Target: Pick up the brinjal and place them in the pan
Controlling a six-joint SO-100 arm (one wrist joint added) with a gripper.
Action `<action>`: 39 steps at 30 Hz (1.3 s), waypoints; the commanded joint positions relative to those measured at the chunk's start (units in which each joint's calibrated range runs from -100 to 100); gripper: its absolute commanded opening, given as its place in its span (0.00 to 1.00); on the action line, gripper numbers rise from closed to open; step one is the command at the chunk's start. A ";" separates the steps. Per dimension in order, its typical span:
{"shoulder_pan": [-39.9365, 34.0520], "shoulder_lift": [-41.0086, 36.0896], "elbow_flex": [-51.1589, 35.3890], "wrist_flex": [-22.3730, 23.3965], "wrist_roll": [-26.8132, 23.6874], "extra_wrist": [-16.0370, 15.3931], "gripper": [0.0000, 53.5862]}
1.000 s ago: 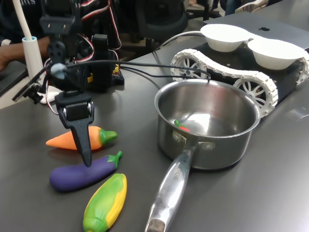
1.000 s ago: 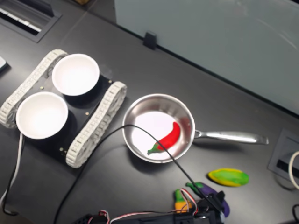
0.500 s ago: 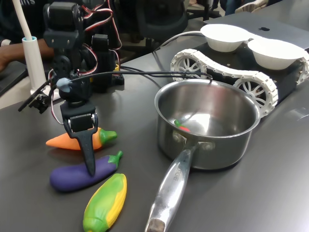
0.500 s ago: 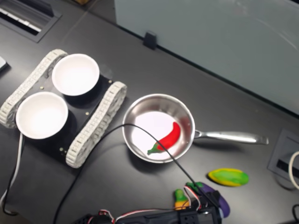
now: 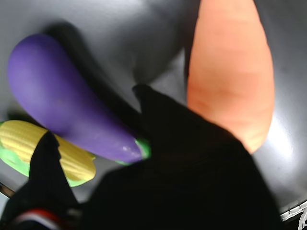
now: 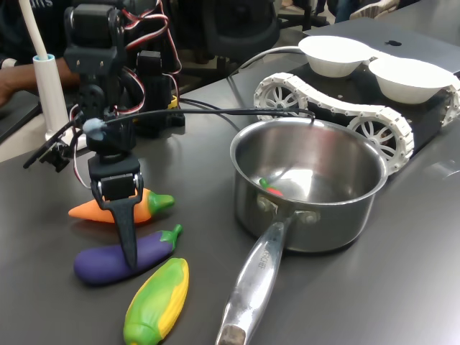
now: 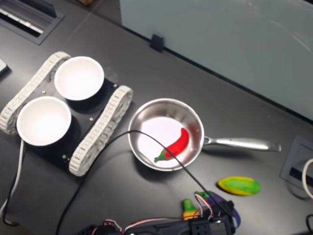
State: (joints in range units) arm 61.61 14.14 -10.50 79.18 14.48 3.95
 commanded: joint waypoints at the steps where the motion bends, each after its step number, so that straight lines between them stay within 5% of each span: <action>1: -0.60 -0.10 -5.54 0.78 -0.68 0.34 0.54; 22: -0.14 8.25 -14.99 9.23 -1.03 0.34 0.40; 39: -1.17 7.33 -13.63 8.46 0.49 0.51 0.04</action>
State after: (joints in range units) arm 61.17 22.90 -25.16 85.47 14.38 3.31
